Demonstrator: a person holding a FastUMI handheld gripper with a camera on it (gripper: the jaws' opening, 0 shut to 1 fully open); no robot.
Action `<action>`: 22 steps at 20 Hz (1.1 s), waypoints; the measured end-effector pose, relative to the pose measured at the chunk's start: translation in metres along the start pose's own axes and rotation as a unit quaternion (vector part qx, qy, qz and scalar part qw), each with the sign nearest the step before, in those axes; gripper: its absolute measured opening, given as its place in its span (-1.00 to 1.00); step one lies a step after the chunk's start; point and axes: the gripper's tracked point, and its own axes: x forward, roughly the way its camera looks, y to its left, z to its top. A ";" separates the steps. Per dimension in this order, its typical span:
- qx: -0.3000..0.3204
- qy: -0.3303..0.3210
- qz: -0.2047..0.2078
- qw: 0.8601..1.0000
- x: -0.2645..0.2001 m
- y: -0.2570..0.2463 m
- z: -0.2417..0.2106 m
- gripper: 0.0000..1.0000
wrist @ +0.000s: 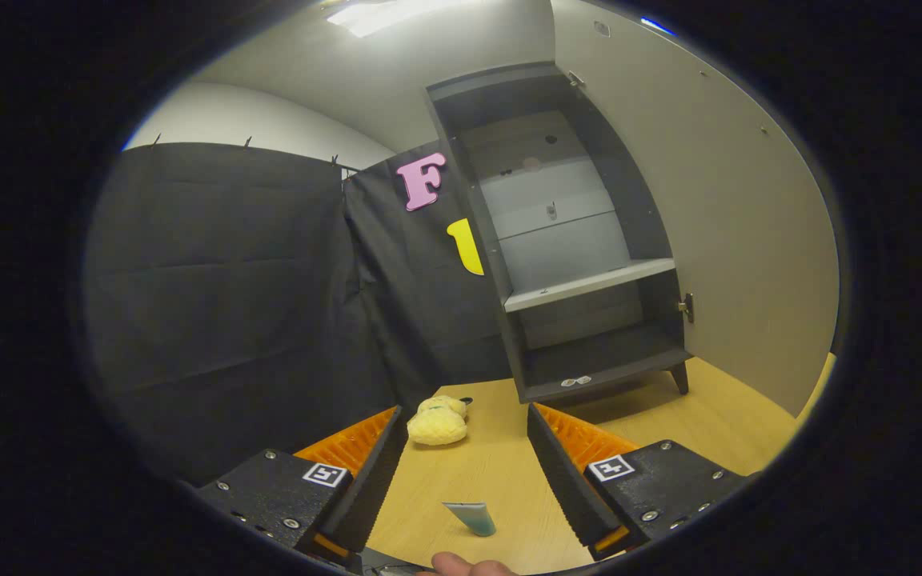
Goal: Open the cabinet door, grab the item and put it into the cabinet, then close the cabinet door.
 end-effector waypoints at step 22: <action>-0.082 0.102 -0.066 0.989 0.065 -0.009 -0.188 0.07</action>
